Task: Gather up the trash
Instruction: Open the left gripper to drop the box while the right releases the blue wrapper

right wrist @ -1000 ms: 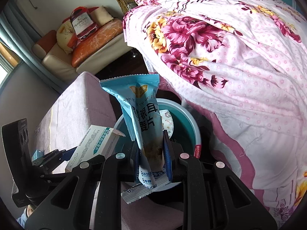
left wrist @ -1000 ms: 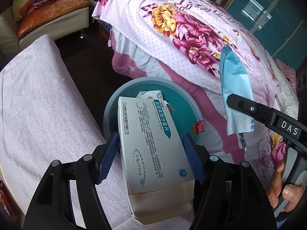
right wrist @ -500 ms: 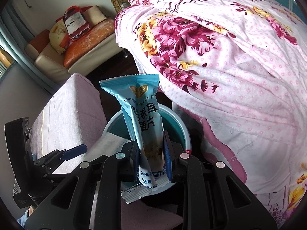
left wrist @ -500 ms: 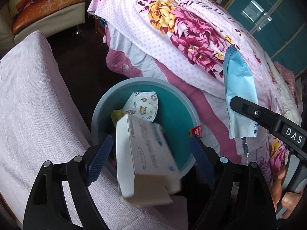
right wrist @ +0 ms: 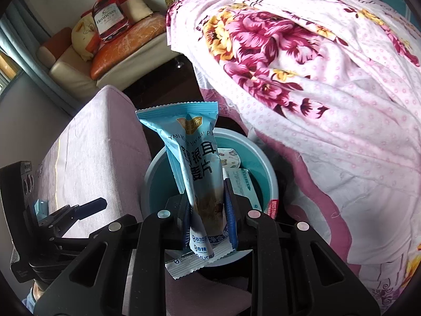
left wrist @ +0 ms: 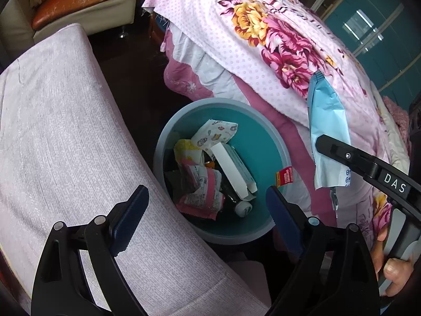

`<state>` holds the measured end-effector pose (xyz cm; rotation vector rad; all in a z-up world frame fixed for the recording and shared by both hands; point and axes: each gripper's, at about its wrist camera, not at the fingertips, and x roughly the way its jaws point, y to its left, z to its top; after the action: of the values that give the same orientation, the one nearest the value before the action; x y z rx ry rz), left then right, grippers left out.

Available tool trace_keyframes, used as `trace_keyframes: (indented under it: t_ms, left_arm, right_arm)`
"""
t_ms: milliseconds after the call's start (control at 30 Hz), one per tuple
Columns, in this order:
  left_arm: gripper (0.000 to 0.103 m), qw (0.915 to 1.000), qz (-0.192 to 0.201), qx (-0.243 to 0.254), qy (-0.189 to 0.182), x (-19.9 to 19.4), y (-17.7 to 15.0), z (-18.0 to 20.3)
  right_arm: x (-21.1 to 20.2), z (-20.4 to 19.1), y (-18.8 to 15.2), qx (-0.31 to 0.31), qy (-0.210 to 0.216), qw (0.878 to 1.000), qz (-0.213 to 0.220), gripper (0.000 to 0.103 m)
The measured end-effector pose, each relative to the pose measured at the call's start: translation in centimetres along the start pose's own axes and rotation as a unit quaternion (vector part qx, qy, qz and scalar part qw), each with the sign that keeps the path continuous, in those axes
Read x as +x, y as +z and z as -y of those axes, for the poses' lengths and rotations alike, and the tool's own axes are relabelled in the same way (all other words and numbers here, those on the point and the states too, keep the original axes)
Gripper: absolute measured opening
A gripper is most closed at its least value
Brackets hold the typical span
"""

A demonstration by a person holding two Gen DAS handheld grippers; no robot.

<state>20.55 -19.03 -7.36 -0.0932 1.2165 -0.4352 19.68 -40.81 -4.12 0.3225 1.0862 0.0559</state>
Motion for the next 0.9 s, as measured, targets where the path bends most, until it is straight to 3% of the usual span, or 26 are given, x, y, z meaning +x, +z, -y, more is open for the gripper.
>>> trace_keyframes:
  t_ms: [67, 100, 167, 467, 900]
  left_arm:
    - [0.091, 1.0000, 0.001, -0.003, 0.002, -0.3, -0.4, -0.4]
    - [0.091, 1.0000, 0.001, -0.004, 0.002, -0.4, -0.5, -0.5]
    - [0.091, 1.0000, 0.000, -0.007, 0.001, -0.6, -0.9, -0.8]
    - [0.091, 0.9998, 0.001, -0.020, 0.001, -1.5, -2.0, -2.2]
    - [0.091, 0.9993, 0.017, -0.034, 0.000, -4.4, -4.3, -3.9]
  right_arm:
    - [0.2, -0.5, 0.0, -0.008, 0.000, 1.000, -0.003, 0.031]
    - [0.2, -0.8, -0.1, -0.012, -0.002, 1.000, -0.002, 0.048]
    - [0.1, -1.2, -0.1, -0.015, -0.007, 1.000, 0.002, 0.069]
    - [0.0, -2.4, -0.6, -0.019, -0.018, 1.000, -0.012, 0.078]
    - [-1.2, -5.8, -2.6, -0.037, -0.019, 0.999, -0.027, 0.078]
